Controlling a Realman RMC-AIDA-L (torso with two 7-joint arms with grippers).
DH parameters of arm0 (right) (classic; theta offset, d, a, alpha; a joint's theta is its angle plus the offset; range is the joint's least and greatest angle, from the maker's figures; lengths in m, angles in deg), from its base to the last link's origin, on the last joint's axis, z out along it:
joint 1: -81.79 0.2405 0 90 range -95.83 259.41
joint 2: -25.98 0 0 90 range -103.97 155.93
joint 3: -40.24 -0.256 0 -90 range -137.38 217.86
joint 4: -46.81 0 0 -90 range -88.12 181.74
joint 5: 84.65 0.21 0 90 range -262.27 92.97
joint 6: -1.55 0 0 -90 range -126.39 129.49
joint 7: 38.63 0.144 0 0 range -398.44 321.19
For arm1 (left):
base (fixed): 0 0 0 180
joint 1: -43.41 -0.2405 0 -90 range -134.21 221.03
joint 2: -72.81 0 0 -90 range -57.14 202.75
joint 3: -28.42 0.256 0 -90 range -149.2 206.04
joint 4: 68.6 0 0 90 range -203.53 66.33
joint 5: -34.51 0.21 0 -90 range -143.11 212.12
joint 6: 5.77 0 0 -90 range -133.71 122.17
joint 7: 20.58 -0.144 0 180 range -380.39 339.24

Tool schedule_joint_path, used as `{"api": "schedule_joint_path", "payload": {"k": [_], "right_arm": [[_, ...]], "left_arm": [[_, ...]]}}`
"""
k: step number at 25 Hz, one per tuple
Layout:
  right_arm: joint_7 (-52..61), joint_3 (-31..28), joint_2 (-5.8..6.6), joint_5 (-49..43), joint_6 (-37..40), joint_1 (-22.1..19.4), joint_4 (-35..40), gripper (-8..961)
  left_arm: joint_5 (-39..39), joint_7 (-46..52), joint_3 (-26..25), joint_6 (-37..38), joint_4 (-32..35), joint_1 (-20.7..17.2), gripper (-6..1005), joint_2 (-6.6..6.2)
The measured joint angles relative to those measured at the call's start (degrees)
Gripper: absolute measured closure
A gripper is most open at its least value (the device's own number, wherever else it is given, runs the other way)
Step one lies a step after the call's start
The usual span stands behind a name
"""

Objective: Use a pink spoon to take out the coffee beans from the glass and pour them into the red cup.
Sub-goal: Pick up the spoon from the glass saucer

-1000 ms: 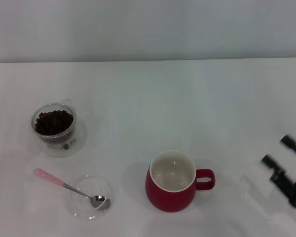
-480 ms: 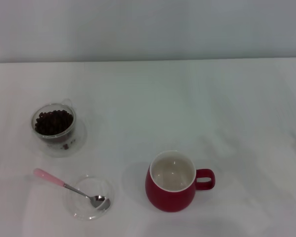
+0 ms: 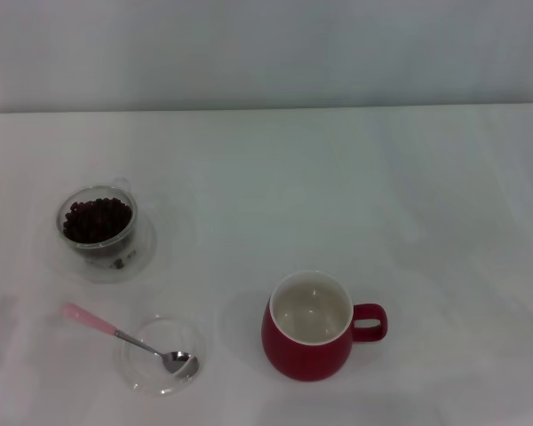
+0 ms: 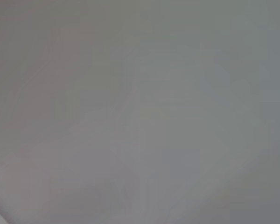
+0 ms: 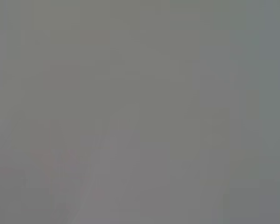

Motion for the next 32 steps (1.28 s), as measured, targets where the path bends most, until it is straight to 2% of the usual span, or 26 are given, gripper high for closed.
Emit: {"api": "schedule_joint_path", "payload": {"k": [4, 10, 19, 21, 32], "right_arm": [[0.0, 0.0, 0.0, 0.4, -1.0, 1.6, 1.6, 425], [-0.2, 0.0, 0.0, 0.4, -2.7, 3.6, 2.3, 425], [-0.4, 0.0, -0.01, 0.4, -3.9, 4.5, 2.6, 425], [-0.4, 0.0, -0.01, 0.4, -3.8, 4.5, 2.6, 425], [-0.1, -0.1, -0.09, 0.4, -3.6, 4.3, 2.7, 425]], "left_arm": [[0.2, 4.3, 4.6, 1.8, -2.0, 0.4, 112, 0.02], [3.1, 11.9, 5.0, 0.9, -7.0, 2.1, 111, 0.05], [3.7, 17.0, 5.2, -8.1, -8.4, 2.8, 110, 0.1], [4.5, 17.9, 5.2, -11.2, -8.4, 4.2, 110, 0.17], [8.3, 18.5, 5.2, -17.4, -8.5, 8.7, 111, 0.28]]}}
